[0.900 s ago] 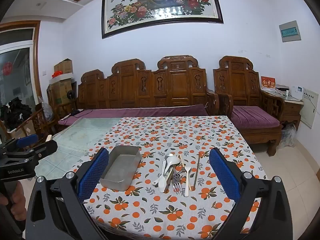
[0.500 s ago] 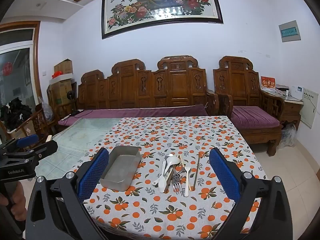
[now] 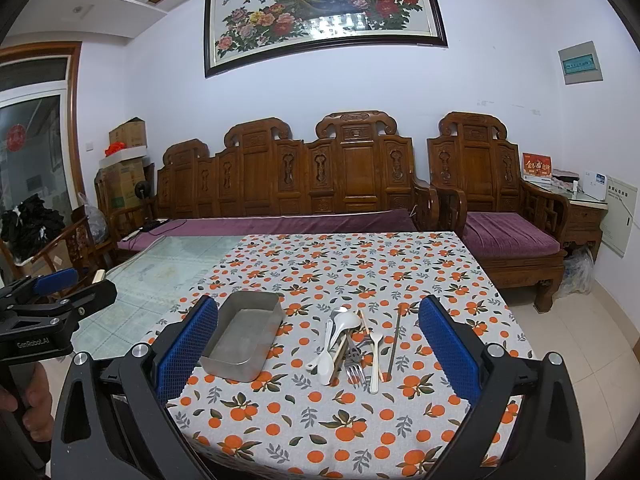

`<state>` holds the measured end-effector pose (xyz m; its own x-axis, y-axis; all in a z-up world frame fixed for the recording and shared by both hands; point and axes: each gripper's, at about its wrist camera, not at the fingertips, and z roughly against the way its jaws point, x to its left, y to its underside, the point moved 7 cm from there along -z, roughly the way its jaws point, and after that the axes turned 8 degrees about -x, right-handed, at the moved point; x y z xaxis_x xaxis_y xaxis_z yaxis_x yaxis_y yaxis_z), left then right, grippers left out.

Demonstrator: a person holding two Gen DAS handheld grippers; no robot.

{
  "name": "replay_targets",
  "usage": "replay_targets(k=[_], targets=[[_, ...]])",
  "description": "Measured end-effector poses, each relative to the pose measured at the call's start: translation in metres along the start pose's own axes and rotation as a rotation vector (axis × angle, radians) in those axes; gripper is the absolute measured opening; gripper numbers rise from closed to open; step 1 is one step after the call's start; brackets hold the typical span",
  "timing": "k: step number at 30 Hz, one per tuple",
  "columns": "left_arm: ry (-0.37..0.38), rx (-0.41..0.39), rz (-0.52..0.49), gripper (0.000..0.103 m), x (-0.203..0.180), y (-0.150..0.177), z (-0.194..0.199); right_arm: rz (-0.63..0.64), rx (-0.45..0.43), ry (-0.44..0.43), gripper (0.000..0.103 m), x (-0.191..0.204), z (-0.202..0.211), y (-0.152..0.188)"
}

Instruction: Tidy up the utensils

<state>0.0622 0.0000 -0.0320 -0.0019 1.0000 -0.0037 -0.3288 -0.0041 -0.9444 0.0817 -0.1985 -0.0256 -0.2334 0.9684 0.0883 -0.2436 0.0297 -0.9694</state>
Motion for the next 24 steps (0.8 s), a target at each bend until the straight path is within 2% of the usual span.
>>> replay_targets(k=[24], targets=[[0.000, 0.001, -0.001, 0.097, 0.0002, 0.0001, 0.0000, -0.001, 0.003, 0.002, 0.100, -0.0001, -0.0003, 0.0004]])
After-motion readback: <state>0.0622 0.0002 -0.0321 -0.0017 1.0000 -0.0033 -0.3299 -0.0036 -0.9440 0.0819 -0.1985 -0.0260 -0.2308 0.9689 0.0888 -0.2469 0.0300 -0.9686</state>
